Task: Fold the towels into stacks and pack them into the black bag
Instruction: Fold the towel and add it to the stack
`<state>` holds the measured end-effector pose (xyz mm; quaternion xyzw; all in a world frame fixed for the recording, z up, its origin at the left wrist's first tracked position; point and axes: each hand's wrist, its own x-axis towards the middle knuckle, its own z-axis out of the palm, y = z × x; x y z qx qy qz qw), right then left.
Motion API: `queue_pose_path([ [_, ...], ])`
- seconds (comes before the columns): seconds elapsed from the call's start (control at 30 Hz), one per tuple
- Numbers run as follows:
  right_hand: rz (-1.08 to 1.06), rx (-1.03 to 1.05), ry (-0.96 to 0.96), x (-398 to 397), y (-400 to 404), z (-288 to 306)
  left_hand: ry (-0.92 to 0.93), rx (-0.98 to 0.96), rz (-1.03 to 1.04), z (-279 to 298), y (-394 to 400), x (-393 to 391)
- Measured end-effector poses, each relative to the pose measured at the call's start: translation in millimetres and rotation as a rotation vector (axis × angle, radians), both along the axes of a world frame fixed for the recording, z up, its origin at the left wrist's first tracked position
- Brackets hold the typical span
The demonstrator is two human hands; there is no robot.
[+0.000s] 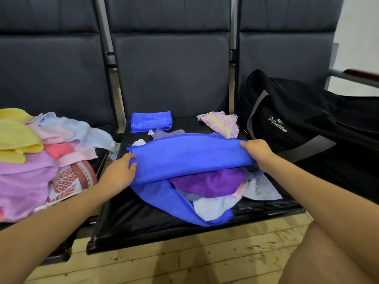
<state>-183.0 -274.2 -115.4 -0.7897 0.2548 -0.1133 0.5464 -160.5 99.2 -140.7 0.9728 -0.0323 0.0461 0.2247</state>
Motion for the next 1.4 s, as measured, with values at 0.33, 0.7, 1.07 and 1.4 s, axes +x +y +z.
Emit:
queue_pose_path([
  [0.33, 0.243, 0.549, -0.176, 8, 49, 53, -0.237, -0.053, -0.055, 14, -23, -7],
  [0.7, 0.591, -0.534, -0.097, 6, 124, 31, 0.044, -0.462, -0.051, 21, -64, -5],
  [1.07, 0.379, -0.056, 0.024, 22, 84, -5, 0.052, -0.404, -0.054, 21, -95, 8],
  [1.4, 0.39, 0.117, 0.069, 12, 96, 4, -0.045, -0.788, 0.095, 20, -112, 23],
])
